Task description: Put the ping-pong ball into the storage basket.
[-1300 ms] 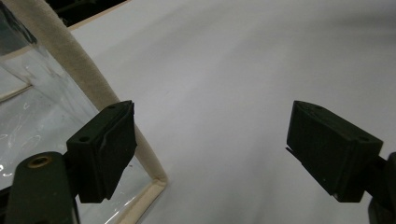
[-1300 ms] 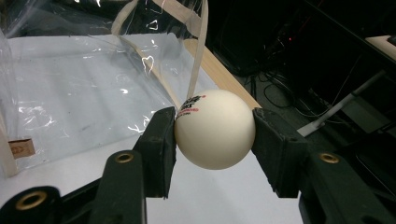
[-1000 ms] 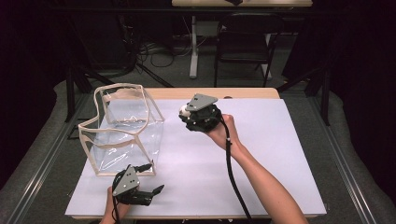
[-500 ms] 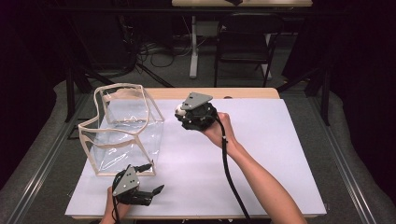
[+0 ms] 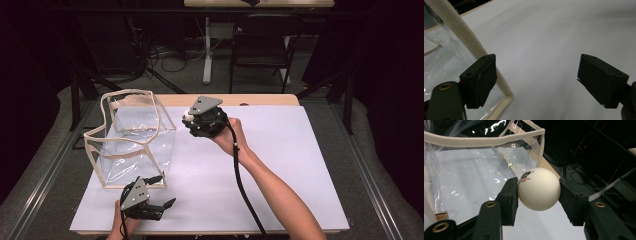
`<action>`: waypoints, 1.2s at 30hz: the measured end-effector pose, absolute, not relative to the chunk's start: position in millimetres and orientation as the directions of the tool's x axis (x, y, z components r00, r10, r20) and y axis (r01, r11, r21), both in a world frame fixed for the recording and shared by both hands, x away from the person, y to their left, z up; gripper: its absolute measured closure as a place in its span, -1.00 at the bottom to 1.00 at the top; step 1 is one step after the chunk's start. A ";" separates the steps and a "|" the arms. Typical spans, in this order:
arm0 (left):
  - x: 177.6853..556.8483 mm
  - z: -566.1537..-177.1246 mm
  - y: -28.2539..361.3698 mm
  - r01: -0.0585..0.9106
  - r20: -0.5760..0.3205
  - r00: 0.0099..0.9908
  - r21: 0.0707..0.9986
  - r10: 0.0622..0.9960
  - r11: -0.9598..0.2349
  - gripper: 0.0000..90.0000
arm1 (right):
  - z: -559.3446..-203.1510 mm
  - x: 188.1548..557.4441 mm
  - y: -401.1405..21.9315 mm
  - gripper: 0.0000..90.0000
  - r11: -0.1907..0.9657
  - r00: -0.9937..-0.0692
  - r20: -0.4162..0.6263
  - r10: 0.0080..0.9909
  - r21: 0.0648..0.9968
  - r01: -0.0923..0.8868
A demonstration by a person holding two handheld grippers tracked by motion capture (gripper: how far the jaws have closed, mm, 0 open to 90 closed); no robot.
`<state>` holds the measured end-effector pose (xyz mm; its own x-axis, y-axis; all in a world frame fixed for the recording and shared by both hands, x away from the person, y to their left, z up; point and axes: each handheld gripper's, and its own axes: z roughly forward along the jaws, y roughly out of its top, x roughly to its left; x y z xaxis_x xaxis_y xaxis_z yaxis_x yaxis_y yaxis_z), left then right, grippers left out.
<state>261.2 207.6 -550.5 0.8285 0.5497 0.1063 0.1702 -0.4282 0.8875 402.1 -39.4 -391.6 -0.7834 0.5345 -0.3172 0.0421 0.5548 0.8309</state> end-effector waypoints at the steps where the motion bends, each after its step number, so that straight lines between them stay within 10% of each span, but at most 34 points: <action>1: 261.2 -550.6 207.6 0.171 0.106 0.828 0.888 0.550 -0.427 -0.64 | -391.0 402.4 -38.3 0.13 0.555 -0.785 -0.317 0.533 0.831 0.041; 36: 260.9 -550.2 208.2 0.164 0.107 0.831 0.890 0.546 -0.425 -0.64 | -369.5 413.9 -17.2 0.12 0.542 -0.803 -0.307 0.511 0.840 0.024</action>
